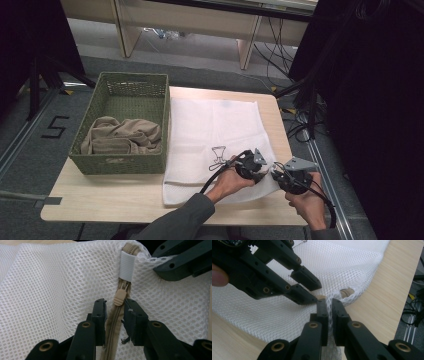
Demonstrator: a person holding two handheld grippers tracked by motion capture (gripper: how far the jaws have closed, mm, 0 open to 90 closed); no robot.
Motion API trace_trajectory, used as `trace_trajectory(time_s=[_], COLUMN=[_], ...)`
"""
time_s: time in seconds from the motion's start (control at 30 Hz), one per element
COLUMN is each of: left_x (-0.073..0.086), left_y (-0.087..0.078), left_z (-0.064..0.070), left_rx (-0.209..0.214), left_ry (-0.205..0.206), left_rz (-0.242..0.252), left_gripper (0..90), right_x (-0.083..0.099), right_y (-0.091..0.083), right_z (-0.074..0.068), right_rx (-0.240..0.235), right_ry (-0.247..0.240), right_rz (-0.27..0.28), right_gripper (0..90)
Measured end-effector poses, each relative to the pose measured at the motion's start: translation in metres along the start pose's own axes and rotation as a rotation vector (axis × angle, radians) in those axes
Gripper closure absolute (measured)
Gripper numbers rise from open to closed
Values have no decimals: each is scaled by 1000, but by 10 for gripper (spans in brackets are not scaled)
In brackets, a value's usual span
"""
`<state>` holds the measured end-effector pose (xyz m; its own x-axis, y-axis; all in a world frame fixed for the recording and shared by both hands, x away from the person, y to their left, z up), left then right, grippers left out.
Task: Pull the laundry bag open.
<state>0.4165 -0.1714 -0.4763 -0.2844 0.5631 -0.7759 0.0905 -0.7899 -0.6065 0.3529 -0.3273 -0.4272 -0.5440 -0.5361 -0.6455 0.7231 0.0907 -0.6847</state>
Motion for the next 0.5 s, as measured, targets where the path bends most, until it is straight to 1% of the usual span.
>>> trace_trajectory(time_s=[0.13,0.23,0.27,0.3,0.37,0.4,0.43,0.5], left_x=[-2,-3,-4,-4,-5,-5,-6,-6], left_y=[1,2,3,3,4,4,4,4], left_z=[-1,-2,-2,-3,-3,-3,-4,-3], left_rx=[-1,11,16,23,27,30,35,40], left_ry=[12,30,34,55,61,67,71,73], left_rz=[11,22,16,7,2,-4,-11,-13], left_gripper=[718,730,743,756,759,768,780,805], right_x=[0,-1,-1,-1,-1,-1,-1,-1], right_y=[-1,-1,-1,0,0,0,0,0], right_z=[0,0,0,0,1,0,0,1], right_rx=[-2,-11,-12,-13,-9,-12,-10,-12], right_ry=[2,11,6,7,4,12,6,8], right_rz=[6,8,7,6,6,5,4,5], right_gripper=[869,868,868,868,868,868,868,868])
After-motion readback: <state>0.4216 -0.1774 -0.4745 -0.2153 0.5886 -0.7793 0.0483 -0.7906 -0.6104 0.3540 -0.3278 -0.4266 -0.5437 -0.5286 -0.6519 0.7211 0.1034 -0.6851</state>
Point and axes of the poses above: each handheld gripper's, and its own axes: y roughly forward along the jaws, x roughly out of its underside, z roughly to its right, the point moved 1 cm from there along y, roughly forward along the jaws, and after that the axes turned 13 degrees about x, right-handed, at the moved point
